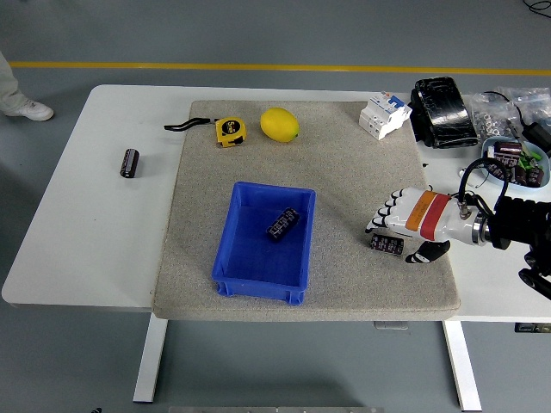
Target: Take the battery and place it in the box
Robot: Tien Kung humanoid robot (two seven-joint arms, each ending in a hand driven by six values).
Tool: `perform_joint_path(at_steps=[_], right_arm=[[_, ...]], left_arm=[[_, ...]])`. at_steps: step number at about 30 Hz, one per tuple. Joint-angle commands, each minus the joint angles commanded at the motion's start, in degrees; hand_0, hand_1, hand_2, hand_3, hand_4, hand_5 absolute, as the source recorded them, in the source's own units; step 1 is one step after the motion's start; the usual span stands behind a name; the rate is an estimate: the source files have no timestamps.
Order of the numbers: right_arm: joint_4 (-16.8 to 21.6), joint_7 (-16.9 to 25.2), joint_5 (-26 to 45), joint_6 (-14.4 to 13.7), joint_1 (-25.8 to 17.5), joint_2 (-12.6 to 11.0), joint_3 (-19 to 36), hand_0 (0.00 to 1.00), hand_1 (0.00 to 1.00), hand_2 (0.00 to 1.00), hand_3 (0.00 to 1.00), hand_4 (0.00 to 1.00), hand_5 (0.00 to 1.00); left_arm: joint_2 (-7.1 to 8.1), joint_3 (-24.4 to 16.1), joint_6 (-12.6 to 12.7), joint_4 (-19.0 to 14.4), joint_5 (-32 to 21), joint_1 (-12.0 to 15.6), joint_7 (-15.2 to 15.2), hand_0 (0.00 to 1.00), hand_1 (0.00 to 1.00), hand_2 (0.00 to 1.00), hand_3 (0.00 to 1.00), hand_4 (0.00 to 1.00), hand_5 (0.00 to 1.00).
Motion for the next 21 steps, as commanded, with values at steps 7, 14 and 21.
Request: perform_joint_path(at_steps=[7,14,21], right_arm=[[-0.2,0.0,-0.4,-1.8,0.6,0.1,-0.7,0.662,0.643,0.706,0.757,0.909,0.099],[-1.1,0.3,-0.4,-2.8,1.4,-0.4,-2.3,0.647,0.63,0.697,0.718,0.884,0.097],[-2.0,0.6,-0.4,-3.8,1.7,-0.1,-2.7,0.629,0.618,0.678,0.685,0.854,0.092]], left_arm=[[-0.01,-0.8,0.0,0.0,1.0,0.0,0.1,0.554,0.558,0.63,0.72,0.829,0.95],[0.03,-0.2,0.0,0.1,0.5,-0.4,-0.1,0.555,0.558,0.63,0.72,0.828,0.949],[-0.05,-0.2,0.0,0.1,0.4,-0.6,-0.2,0.554,0.558,0.631,0.721,0.829,0.95]])
